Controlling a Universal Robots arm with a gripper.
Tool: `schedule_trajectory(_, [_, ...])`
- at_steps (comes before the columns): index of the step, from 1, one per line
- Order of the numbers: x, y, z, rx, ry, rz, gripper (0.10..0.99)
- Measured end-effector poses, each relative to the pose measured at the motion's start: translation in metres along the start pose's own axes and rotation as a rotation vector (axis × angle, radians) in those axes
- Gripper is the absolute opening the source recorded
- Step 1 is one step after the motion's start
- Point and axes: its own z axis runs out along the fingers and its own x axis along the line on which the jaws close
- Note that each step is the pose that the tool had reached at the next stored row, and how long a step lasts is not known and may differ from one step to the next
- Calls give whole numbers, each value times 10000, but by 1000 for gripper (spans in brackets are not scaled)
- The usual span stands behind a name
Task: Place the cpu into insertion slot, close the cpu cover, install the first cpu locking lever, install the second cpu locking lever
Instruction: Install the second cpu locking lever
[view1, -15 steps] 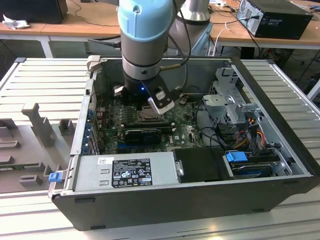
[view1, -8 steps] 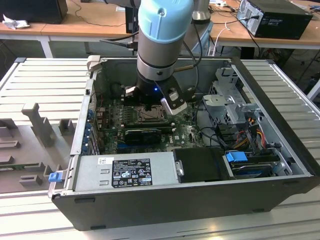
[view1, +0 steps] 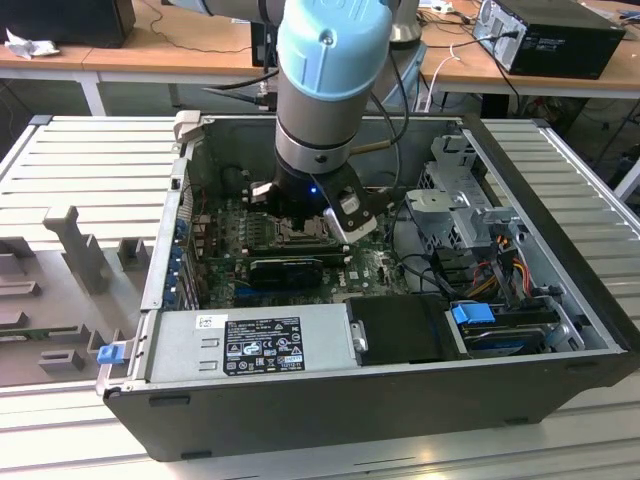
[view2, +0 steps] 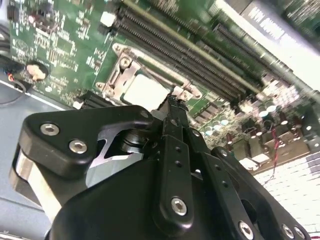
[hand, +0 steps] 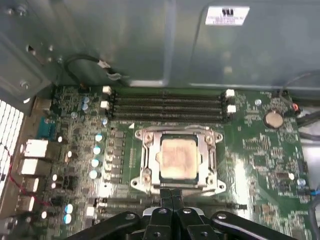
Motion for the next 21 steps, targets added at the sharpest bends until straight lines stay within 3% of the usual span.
schedule_trajectory(1, [124, -20, 72, -3, 0, 2, 106])
schedule_trajectory(2, [192, -41, 142, -13, -1, 4, 106])
schedule_trajectory(6, [229, -73, 304, -15, -2, 3, 106])
schedule_trajectory(10, [310, -94, 370, -13, 0, 3, 106])
schedule_trajectory(21, [318, -76, 470, -97, -3, 2, 106])
